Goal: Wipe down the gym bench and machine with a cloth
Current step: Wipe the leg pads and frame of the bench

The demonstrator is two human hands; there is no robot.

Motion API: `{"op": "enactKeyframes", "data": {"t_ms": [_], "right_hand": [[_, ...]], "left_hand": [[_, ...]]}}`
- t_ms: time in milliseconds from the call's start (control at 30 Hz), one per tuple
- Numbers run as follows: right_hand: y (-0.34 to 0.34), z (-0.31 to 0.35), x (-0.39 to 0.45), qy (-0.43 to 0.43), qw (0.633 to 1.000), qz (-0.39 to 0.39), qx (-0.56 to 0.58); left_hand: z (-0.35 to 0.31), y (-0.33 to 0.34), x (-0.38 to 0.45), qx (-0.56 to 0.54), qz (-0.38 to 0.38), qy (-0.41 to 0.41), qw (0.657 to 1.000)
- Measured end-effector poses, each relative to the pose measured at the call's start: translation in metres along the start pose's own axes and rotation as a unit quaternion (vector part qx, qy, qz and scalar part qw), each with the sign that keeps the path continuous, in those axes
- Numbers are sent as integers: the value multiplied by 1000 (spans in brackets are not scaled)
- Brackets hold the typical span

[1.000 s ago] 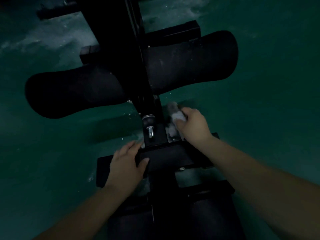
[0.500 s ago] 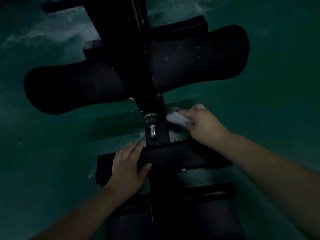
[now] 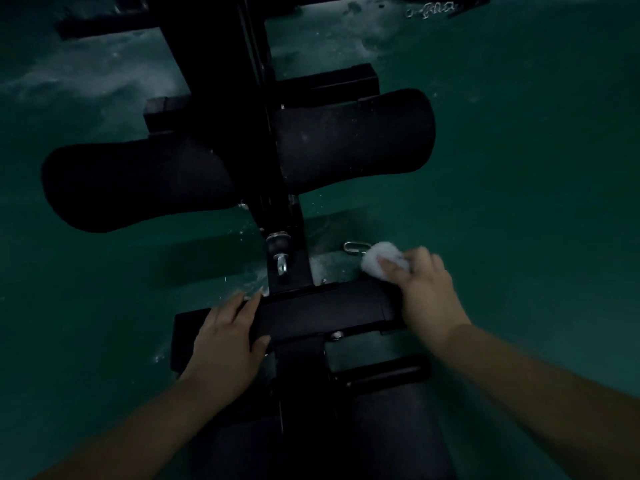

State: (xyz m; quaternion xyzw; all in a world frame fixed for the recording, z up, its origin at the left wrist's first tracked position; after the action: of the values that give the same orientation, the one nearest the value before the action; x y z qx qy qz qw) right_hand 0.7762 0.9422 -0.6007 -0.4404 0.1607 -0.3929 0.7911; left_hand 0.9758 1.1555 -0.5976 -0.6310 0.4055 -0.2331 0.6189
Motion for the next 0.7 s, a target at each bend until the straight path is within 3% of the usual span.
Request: {"op": "enactKeyframes", "data": {"t_ms": [33,67,167,300,367,433,533,600,700], "right_hand": [[-9,-11,3,72,995,-47,44],[-17,-21,5,105,991,-86,19],[-19,-19,2,137,975,-108,136],[18,20,-20,-59,997,36,47],[24,14,-21,-115,992,46,-8],[13,0,-18,-63,997,3,40],[-10,-27,-6,66,997,-48,0],[-20,-36,-9,139,986,-87,41],[-7,-5,-9,63,993,-48,89]], "left_hand": [[2,-1,-1,6,3,5,1000],[4,-2,-1,10,6,10,1000],[6,-3,-3,8,12,14,1000],[5,-3,-2,10,21,11,1000],[6,-4,-2,10,38,12,999],[9,-7,-1,13,55,20,998],[15,-13,-3,17,70,34,997],[18,-14,-4,24,71,39,996],[21,-13,-6,31,70,42,996]]}}
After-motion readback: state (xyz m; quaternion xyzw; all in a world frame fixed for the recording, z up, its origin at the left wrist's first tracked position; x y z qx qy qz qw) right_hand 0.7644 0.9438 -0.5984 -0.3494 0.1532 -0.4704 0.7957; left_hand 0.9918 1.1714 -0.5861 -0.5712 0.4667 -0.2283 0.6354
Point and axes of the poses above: each hand's wrist, its own x-axis towards the middle knuckle, its own y-axis out of the palm, z = x × y, the point moved 2 cm from there along x, towards the middle knuckle, and after that the axes turned 10 degrees about x, right-handed, at the moved point
